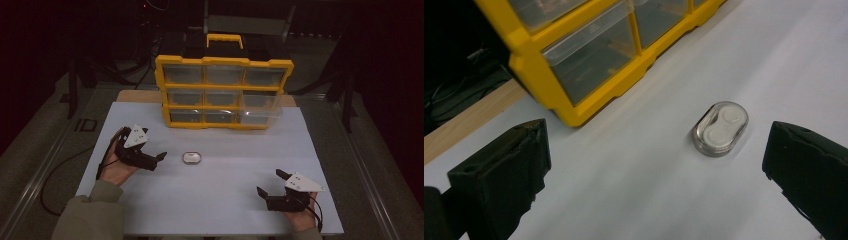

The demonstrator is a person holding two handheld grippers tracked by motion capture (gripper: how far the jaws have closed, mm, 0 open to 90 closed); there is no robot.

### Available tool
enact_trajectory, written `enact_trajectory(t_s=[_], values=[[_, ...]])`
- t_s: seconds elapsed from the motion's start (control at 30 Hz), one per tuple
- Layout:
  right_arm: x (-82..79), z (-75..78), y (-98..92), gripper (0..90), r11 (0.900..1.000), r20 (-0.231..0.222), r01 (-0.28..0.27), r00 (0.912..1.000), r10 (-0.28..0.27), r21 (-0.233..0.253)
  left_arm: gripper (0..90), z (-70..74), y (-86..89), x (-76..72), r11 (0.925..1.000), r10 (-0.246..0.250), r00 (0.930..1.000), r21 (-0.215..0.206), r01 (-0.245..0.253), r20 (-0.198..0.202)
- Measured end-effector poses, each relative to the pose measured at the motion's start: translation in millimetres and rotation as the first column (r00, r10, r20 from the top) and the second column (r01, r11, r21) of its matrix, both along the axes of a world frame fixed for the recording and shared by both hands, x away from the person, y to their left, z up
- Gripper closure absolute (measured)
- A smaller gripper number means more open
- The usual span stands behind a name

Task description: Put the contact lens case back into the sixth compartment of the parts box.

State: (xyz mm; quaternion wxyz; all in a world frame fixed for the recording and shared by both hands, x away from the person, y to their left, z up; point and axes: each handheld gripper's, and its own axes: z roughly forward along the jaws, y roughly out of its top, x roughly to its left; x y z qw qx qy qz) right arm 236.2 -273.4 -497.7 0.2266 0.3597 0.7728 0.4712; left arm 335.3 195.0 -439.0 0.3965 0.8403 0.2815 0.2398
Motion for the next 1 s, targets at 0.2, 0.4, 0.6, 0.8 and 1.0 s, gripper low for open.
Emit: enact_trajectory(t_s=[0.2, 0.4, 0.6, 0.8, 1.0], values=[[0.6, -0.3, 0.3, 8.0, 1.0, 0.0, -0.002, 1.0, 0.002, 0.0, 0.0, -3.1, -11.2, 9.7, 0.9996, -0.024, 0.9996, 0.013, 0.024, -0.017], [1.2, -0.7, 0.2, 8.0, 1.0, 0.0, -0.003, 1.0, 0.003, 0.0, 0.0, -7.3, -20.4, 17.8, 0.9978, -0.053, 0.9979, 0.038, 0.054, -0.038], [1.7, -1.0, 0.1, 7.9, 1.0, -0.002, -0.004, 1.0, 0.003, -0.001, 0.0, -10.3, -27.4, 26.3, 0.9962, -0.068, 0.9963, 0.051, 0.07, -0.052], [2.0, -1.4, 0.4, 7.9, 1.0, -0.002, -0.009, 1.0, 0.009, -0.001, 0.0, -14.0, -35.8, 32.1, 0.9941, -0.087, 0.9941, 0.06, 0.091, -0.065], [2.0, -1.2, 0.3, 7.9, 1.0, -0.001, -0.009, 1.0, 0.009, -0.001, 0.0, -18.6, -44.4, 37.8, 0.9912, -0.1, 0.9913, 0.078, 0.107, -0.085]])
